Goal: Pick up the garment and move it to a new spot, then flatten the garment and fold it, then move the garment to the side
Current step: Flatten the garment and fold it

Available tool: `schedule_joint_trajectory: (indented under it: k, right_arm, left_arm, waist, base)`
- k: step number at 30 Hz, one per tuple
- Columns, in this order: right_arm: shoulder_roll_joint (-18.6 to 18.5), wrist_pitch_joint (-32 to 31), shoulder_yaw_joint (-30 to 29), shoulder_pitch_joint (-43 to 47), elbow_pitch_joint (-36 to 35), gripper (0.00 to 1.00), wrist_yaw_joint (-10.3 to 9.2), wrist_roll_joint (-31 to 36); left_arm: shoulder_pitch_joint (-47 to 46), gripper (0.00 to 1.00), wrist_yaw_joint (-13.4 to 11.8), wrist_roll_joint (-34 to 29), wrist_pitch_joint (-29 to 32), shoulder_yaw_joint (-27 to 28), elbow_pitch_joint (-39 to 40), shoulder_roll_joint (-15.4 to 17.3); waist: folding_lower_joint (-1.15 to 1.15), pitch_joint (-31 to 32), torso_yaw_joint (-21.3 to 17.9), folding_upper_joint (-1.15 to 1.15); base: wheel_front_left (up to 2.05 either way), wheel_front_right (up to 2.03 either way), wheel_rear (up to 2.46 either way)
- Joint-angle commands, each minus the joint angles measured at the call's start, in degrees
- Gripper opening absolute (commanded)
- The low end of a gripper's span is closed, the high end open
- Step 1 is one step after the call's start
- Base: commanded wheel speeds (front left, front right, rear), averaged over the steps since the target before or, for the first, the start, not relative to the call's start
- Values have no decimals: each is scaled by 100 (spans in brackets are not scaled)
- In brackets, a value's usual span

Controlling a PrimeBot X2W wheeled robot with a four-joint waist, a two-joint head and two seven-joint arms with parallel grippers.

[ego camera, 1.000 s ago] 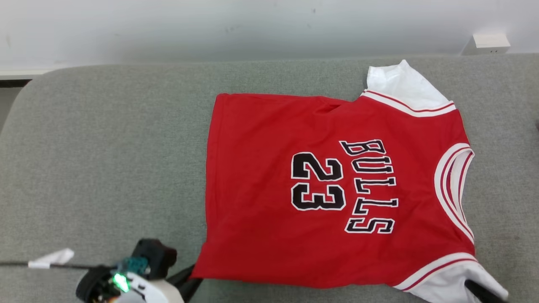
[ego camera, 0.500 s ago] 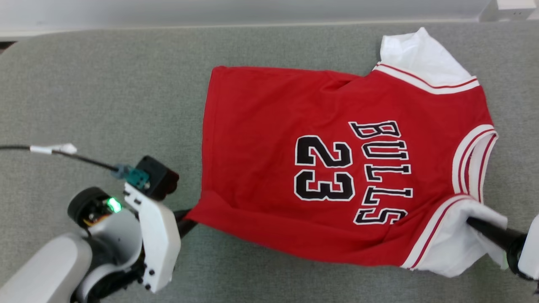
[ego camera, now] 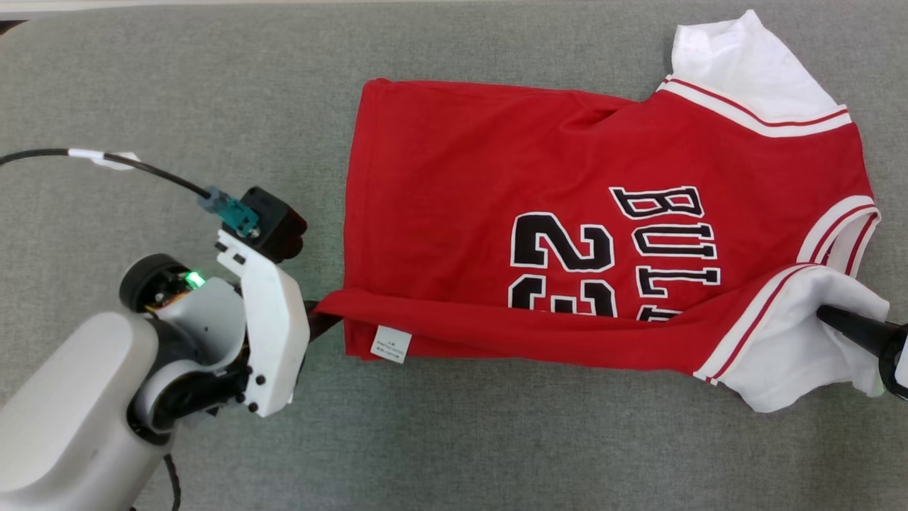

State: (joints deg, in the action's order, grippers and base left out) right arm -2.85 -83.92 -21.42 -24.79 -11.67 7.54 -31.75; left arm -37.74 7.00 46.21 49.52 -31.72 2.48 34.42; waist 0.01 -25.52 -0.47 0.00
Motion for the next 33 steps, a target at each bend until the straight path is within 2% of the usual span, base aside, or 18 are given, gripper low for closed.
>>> schedule_joint_trajectory:
  k: [1,4,5,6,7,8,9,10,14,20,24,29,33]
  right_arm:
    - [-14,2,-60,-94,47,0,-12,25]
    - [-12,99,-138,-208,151,0,-12,83]
    - [-14,180,-172,-257,177,10,-12,112]
    - [-12,256,-142,-285,200,48,-12,119]
    - [-10,313,-95,-301,232,92,-12,100]
    - [-10,377,-52,-306,249,100,-12,112]
    - [-14,442,-39,-302,286,100,-12,84]
    - [-14,514,-20,-288,310,100,-12,31]
    - [-18,937,-129,-195,384,100,-12,-170]
    - [-15,2155,-470,-168,544,100,-12,-592]
    - [-25,2770,-259,341,90,100,-12,-528]
    - [-659,3878,385,1551,-673,100,-12,-128]
    - [-1254,4999,1015,2465,-508,100,-12,306]
  left_arm:
    - [-81,0,2,35,41,-15,-49,4]
    - [-178,0,22,92,85,-77,-133,36]
    - [-211,0,23,100,79,-90,-168,47]
    - [-227,0,27,109,93,-103,-204,59]
    - [-235,0,29,119,98,-110,-242,73]
    - [-239,16,31,117,85,-116,-274,81]
    - [-235,45,33,125,63,-118,-299,91]
    - [-223,100,34,142,39,-118,-322,98]
    - [-97,100,-28,213,-66,-54,-366,93]
    - [300,100,-374,243,-645,276,-268,47]
    - [806,100,-631,155,-1211,510,-16,96]
    - [1595,100,-1105,-230,-2007,662,413,101]
    - [2240,100,-1417,-328,-2566,763,683,-53]
  waist:
    - [-1,-9,-28,0]
    - [-1,-38,-53,0]
    - [-1,-46,-59,0]
    - [-1,-51,-68,0]
    - [-1,-52,-81,0]
    - [-1,-54,-95,0]
    - [-1,-52,-106,0]
    - [-1,-46,-114,0]
    - [-1,29,-150,0]
    - [-1,269,-244,0]
    - [-1,432,-290,0]
    - [-1,529,-285,0]
    - [-1,573,-305,0]
  base:
    - [0,0,0]
    - [0,0,0]
    - [0,0,0]
    - [0,0,0]
    - [0,0,0]
    - [0,0,0]
    - [0,0,0]
    - [0,0,0]
    - [0,0,0]
    - [0,0,0]
    - [0,0,0]
    - [0,0,0]
    - [0,0,0]
